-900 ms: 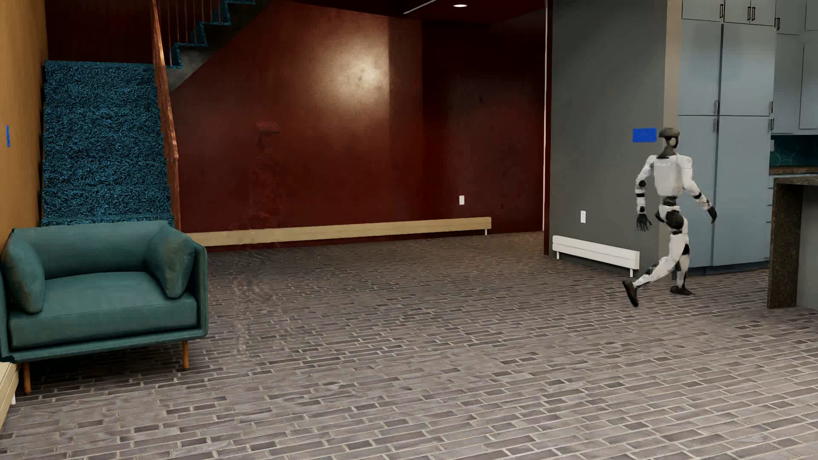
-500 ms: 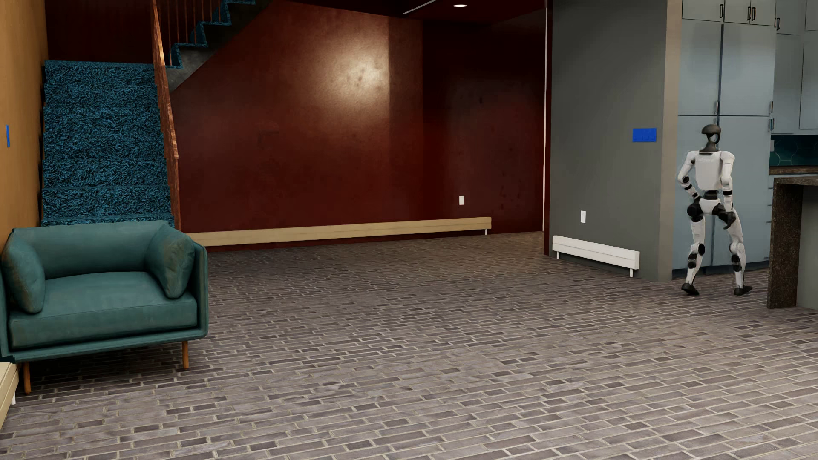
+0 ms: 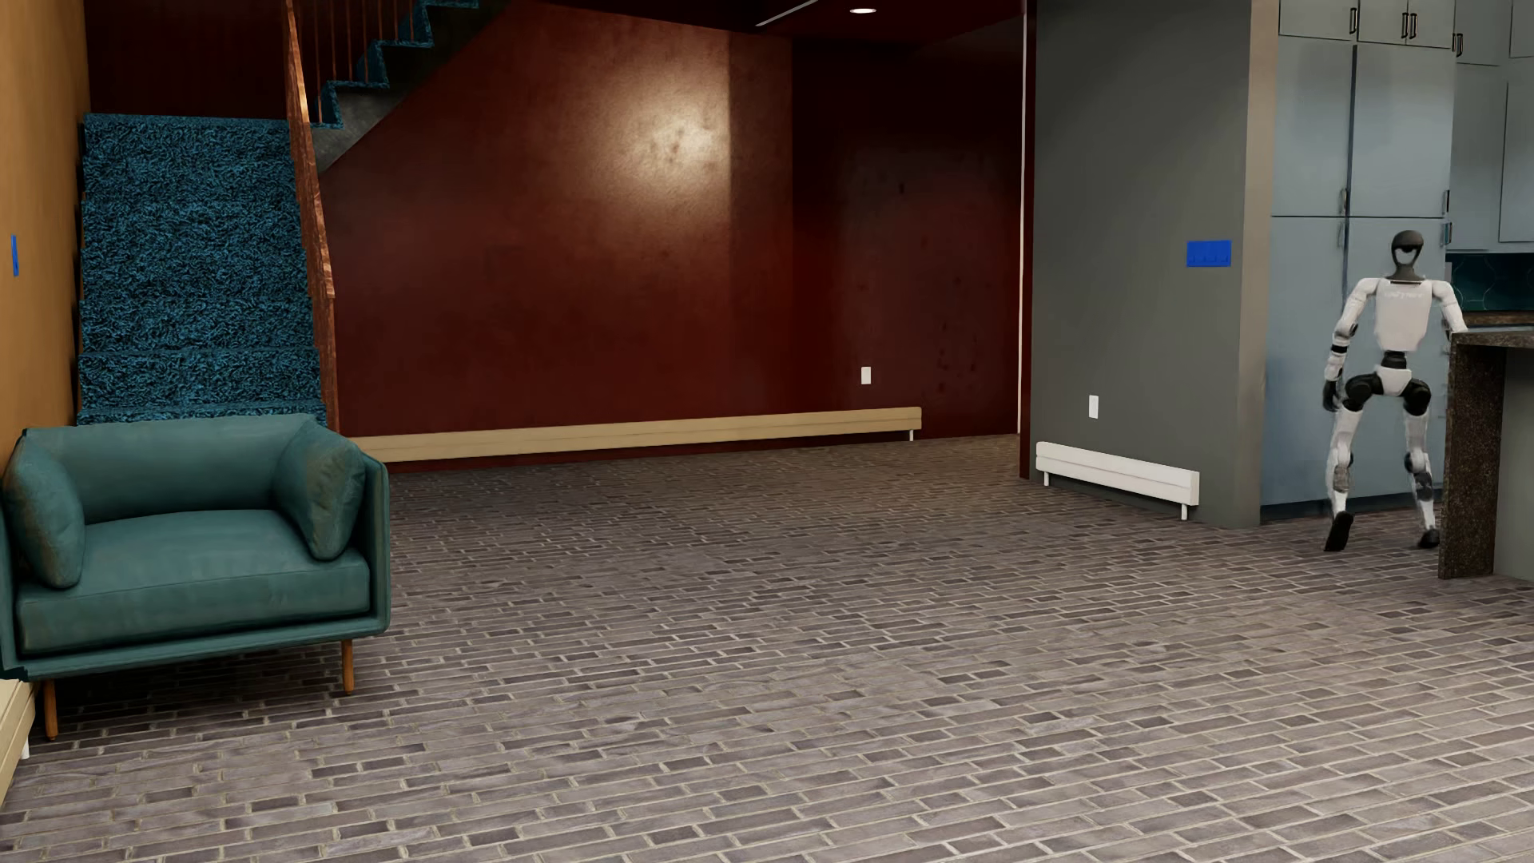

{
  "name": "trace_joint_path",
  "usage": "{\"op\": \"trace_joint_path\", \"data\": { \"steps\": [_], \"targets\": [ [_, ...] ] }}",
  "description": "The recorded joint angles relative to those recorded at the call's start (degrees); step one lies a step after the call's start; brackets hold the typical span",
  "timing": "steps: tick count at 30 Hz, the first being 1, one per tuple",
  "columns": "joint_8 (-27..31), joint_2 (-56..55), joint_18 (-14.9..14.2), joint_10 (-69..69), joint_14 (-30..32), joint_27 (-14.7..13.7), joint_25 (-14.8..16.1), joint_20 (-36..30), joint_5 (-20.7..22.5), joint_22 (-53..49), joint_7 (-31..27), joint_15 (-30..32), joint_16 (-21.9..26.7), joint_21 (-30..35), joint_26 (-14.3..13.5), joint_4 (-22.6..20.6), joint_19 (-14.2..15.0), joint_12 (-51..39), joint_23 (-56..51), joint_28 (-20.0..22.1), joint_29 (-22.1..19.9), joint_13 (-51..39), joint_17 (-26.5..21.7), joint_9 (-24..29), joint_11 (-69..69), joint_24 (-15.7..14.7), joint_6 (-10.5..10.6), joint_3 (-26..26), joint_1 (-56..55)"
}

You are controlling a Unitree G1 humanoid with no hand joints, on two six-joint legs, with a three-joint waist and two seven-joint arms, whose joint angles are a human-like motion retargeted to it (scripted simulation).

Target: Walk towards the armchair

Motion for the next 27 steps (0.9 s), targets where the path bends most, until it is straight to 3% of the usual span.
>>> {"op": "trace_joint_path", "data": {
  "steps": [3,4,8,12,16,18,21,24,25,27],
  "targets": [
    [0.0,2.2,0.0,-4.4,0.1,0.0,0.0,1.7,0.0,-1.0,0.0,-2.3,1.2,-10.0,0.0,1.2,0.0,0.5,1.4,0.0,0.0,-0.6,-1.1,-0.5,0.3,0.0,1.4,1.4,0.0],
    [0.0,2.9,0.0,-5.3,-0.1,0.0,0.0,1.6,-0.1,-1.2,0.0,-2.9,1.9,-10.2,0.0,1.4,0.0,0.4,2.5,0.0,0.0,-1.1,-1.5,-0.6,0.7,0.0,1.4,1.5,-0.6],
    [0.0,3.8,0.0,-7.9,-7.3,0.0,0.0,4.6,-1.1,-3.2,0.0,-5.7,2.3,-7.6,0.0,0.8,0.0,-1.3,4.6,0.0,0.0,-1.8,-3.5,-0.2,1.3,0.0,1.1,4.3,-3.1],
    [0.0,4.1,0.0,-10.5,-14.6,0.0,0.0,5.7,-2.5,-5.2,0.0,-4.7,1.9,-5.7,0.0,0.2,0.0,-2.0,2.2,0.0,0.0,-1.4,-3.0,0.6,1.3,0.0,1.0,6.4,-5.8],
    [0.0,4.9,0.0,-10.2,-16.3,0.0,0.0,5.0,-3.1,-4.4,0.0,-4.7,0.9,-2.6,0.0,-1.3,0.0,-2.7,0.7,0.0,0.0,-2.9,-2.2,1.9,-0.7,0.0,0.9,8.2,-11.9],
    [0.0,5.3,0.0,-10.8,-16.8,0.0,0.0,3.9,-2.9,-4.2,0.0,-5.2,0.5,-0.2,0.0,-1.8,0.0,-1.7,-0.5,0.0,0.0,-4.8,-2.1,2.8,-2.3,0.0,0.8,10.0,-13.4],
    [0.0,4.4,0.0,-11.3,-21.8,0.0,0.0,0.5,-3.5,-3.3,0.0,-5.8,-0.7,1.4,0.0,-1.7,0.0,0.5,-6.5,0.0,0.0,-7.2,-2.9,3.6,-1.5,0.0,1.5,10.0,-16.2],
    [0.0,4.8,0.0,-10.2,-27.1,0.0,0.0,-3.3,-4.6,-2.0,0.0,-6.8,-1.7,2.9,0.0,-0.3,0.0,1.6,-12.2,0.0,0.0,-7.4,-2.7,3.8,-0.5,0.0,0.9,10.5,-18.9],
    [0.0,6.7,0.0,-8.6,-26.0,0.0,0.0,-3.7,-4.6,-1.7,0.0,-6.5,-2.1,2.9,0.0,0.5,0.0,2.0,-13.4,0.0,0.0,-6.7,-2.1,3.8,-1.2,0.0,0.6,10.8,-20.1],
    [0.0,11.7,0.0,-4.6,-17.0,0.0,0.0,-2.5,-3.4,-1.4,0.0,-4.9,-3.1,2.5,0.0,2.0,0.0,2.9,-14.5,0.0,0.0,-5.2,-1.3,3.6,-4.5,0.0,0.4,12.1,-23.3]
  ]
}}
